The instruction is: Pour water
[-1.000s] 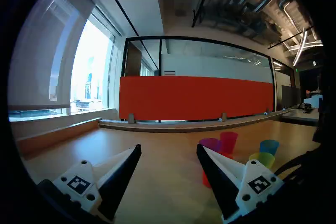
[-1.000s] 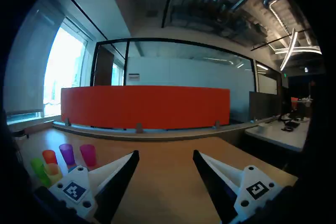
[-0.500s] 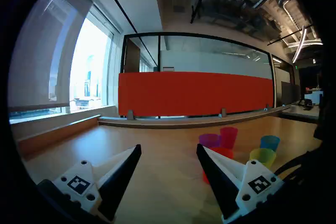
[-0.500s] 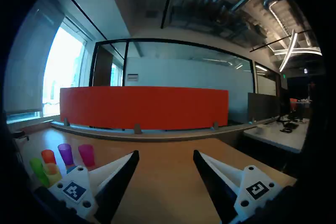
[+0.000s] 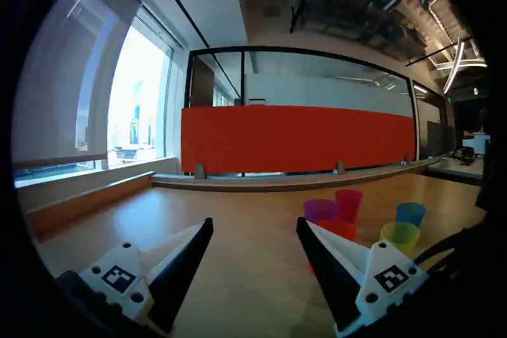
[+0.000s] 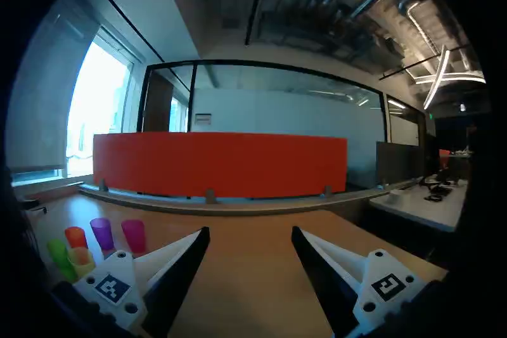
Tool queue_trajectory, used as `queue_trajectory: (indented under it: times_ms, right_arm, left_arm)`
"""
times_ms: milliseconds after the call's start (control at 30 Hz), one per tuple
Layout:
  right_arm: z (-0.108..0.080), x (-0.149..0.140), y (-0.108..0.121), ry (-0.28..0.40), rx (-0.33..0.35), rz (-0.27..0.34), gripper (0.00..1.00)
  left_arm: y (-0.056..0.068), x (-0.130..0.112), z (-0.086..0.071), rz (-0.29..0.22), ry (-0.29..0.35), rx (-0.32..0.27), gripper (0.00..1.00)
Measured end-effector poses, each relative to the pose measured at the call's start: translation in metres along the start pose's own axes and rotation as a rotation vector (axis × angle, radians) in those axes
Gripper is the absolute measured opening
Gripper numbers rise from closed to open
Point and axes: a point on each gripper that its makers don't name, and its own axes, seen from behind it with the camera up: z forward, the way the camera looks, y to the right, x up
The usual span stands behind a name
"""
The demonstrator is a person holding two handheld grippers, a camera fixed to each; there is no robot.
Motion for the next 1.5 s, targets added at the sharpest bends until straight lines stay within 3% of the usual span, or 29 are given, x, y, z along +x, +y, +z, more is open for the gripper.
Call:
queue_trajectory:
  times_ms: [700, 1200, 1500]
  right_arm:
    - [-0.006, -0.006, 0.015, 0.040, 0.002, 0.008, 1.00]
    - [0.007, -0.026, -0.001, 0.075, 0.077, 0.038, 1.00]
    - [0.022, -0.052, -0.004, 0.042, 0.079, 0.032, 1.00]
  left_arm:
    - [0.000, -0.001, 0.000, 0.002, -0.001, 0.000, 0.98]
    - [0.000, -0.001, 0.000, 0.001, -0.001, 0.000, 0.98]
    - [0.000, -0.001, 0.000, 0.001, 0.000, 0.000, 0.98]
